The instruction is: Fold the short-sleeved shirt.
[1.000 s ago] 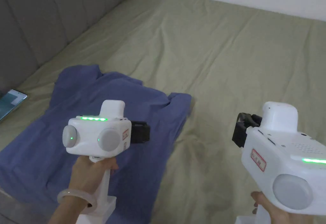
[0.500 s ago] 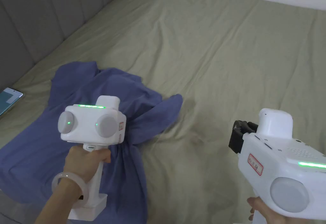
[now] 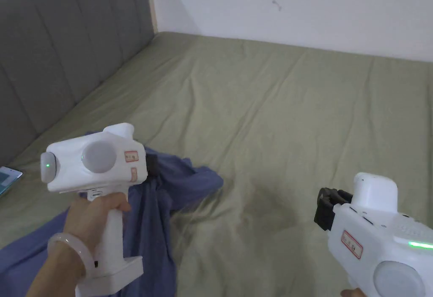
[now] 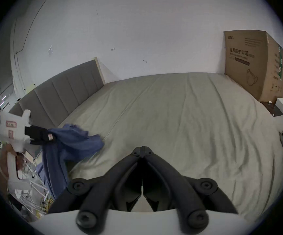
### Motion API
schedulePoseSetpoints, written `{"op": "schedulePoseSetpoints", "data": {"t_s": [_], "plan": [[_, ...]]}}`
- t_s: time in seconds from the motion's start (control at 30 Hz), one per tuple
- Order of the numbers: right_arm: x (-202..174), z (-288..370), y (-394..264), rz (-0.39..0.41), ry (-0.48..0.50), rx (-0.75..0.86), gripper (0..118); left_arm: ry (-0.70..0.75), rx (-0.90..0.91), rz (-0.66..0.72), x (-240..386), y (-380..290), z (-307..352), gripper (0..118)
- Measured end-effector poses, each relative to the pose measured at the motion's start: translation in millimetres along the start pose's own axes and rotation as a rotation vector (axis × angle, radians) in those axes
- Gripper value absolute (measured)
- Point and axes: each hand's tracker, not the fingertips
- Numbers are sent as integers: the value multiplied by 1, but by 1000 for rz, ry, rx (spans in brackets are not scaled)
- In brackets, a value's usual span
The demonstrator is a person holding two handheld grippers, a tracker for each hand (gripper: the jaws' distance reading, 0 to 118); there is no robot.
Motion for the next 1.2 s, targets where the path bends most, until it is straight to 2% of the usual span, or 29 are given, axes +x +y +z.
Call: {"op": "schedulePoseSetpoints", "data": {"t_s": [0.17, 0.33, 0.57, 0.7, 0.77, 0.83, 0.93, 1.03, 1.07, 1.1, 1.13, 1.17, 1.2], "plan": [[35, 39, 12, -47, -53, 69, 0, -110, 95, -101, 73, 35, 23, 6], [85, 89, 21, -91, -175, 154, 0, -333, 140, -213, 175, 35, 46, 6], [176, 152, 20, -190, -350, 233, 0, -633, 113, -393, 318, -16, 67, 6], [213, 176, 13, -222, -414, 235, 0, -738, -33, -381, 355, -80, 42, 6], [225, 182, 7, -230, -437, 224, 0, -696, -122, -448, 366, -121, 14, 6], [232, 183, 0, -231, -453, 207, 0, -572, -211, -550, 373, -173, -22, 6], [238, 178, -14, -243, -460, 169, 0, -500, -412, -569, 364, -233, -71, 6], [239, 170, -26, -247, -456, 124, 0, -472, -410, -537, 352, -258, -82, 8], [239, 167, -29, -250, -453, 112, 0, -469, -385, -529, 349, -258, -82, 17], [238, 164, -32, -255, -449, 101, 0, -480, -379, -530, 346, -255, -79, 37], [238, 161, -33, -260, -444, 92, 0, -481, -381, -527, 345, -250, -77, 77], [235, 159, -34, -264, -437, 84, 0, -480, -382, -527, 345, -244, -75, 102], [233, 157, -35, -265, -433, 79, 0, -478, -379, -532, 343, -238, -72, 107]]}}
